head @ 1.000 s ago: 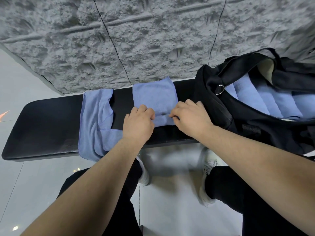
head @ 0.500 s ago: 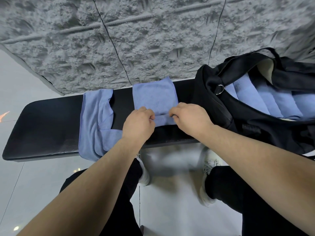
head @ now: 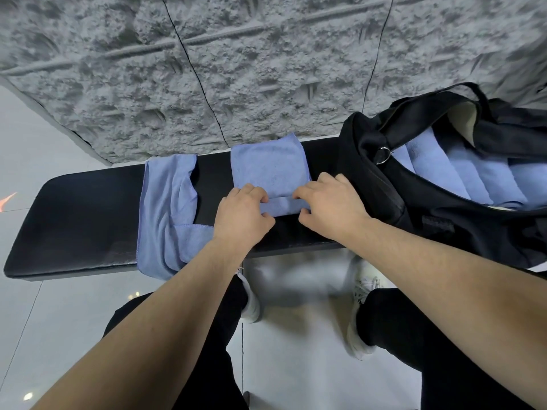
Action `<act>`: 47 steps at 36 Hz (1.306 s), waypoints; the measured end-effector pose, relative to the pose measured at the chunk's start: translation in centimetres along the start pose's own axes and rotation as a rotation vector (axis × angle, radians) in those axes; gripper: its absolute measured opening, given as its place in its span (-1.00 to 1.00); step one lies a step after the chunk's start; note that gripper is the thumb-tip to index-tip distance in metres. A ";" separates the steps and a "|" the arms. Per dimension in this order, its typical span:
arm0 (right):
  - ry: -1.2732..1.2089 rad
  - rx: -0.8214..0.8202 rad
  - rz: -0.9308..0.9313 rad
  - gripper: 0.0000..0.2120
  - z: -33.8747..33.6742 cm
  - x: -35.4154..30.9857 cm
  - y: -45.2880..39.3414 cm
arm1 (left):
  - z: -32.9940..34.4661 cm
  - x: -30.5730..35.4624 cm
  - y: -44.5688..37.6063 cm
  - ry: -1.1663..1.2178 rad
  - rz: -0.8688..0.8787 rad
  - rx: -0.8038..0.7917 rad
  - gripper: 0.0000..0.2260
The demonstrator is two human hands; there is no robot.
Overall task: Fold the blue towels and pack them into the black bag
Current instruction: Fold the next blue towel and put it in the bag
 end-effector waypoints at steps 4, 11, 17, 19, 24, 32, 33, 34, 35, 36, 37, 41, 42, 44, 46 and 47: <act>-0.029 -0.010 0.005 -0.72 -0.1 0.1 -0.1 | -0.2 -0.1 -0.1 -0.015 -0.021 -0.004 -0.76; -0.118 -0.053 0.021 -0.74 0.1 0.1 0.1 | -0.1 -0.2 0.0 -0.024 -0.032 -0.081 -0.80; -0.148 -0.091 0.054 -0.73 0.0 -0.1 0.1 | -0.1 -0.4 0.1 0.047 -0.070 -0.164 -0.83; -0.140 -0.102 0.062 -0.72 0.0 -0.1 0.1 | -0.1 -0.4 0.1 0.054 -0.058 -0.156 -0.83; -0.121 -0.124 0.066 -0.68 0.0 -0.2 0.2 | 0.0 -0.5 0.1 0.067 -0.055 -0.155 -0.82; -0.158 -0.143 0.078 -0.66 0.0 0.1 0.1 | -0.5 -0.3 0.3 0.091 -0.057 -0.074 -0.80; -0.159 -0.142 0.079 -0.67 0.1 0.1 0.1 | -0.6 -0.3 0.3 0.077 -0.051 -0.064 -0.82; -0.157 -0.140 0.080 -0.67 0.1 0.1 0.1 | -0.6 -0.3 0.4 0.064 -0.048 -0.058 -0.84; -0.155 -0.138 0.079 -0.67 0.2 0.1 0.1 | -0.7 -0.3 0.4 0.053 -0.047 -0.052 -0.85; -0.155 -0.135 0.077 -0.68 0.2 0.1 0.0 | -0.7 -0.3 0.4 0.047 -0.051 -0.048 -0.86; -0.160 -0.124 0.073 -0.68 0.2 0.1 0.0 | -0.7 -0.3 0.4 0.046 -0.057 -0.046 -0.86; -0.199 -0.031 0.055 -0.71 -0.3 0.3 0.1 | -0.8 -0.3 0.3 0.070 -0.071 -0.034 -0.84; -0.187 -0.036 0.052 -0.72 -0.4 0.4 0.1 | -0.8 -0.3 0.3 0.075 -0.073 -0.032 -0.83; -0.154 -0.056 0.044 -0.70 -0.6 0.6 0.0 | -0.8 -0.3 0.2 0.083 -0.085 -0.028 -0.81; -0.101 -0.046 0.022 -0.70 -0.7 0.5 -0.1 | -0.9 -0.3 0.1 0.079 -0.088 -0.003 -0.80; -0.077 -0.038 0.008 -0.69 -0.7 0.4 -0.1 | -1.0 -0.4 0.0 0.069 -0.079 0.020 -0.81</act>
Point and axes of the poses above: each hand's wrist, its own y-axis away from the middle knuckle, its own z-axis out of the palm, x = y × z, the point moved 4 cm from there along -y, towards the middle knuckle, and after that the axes turned 1 degree about -z, right-handed, at the moved point
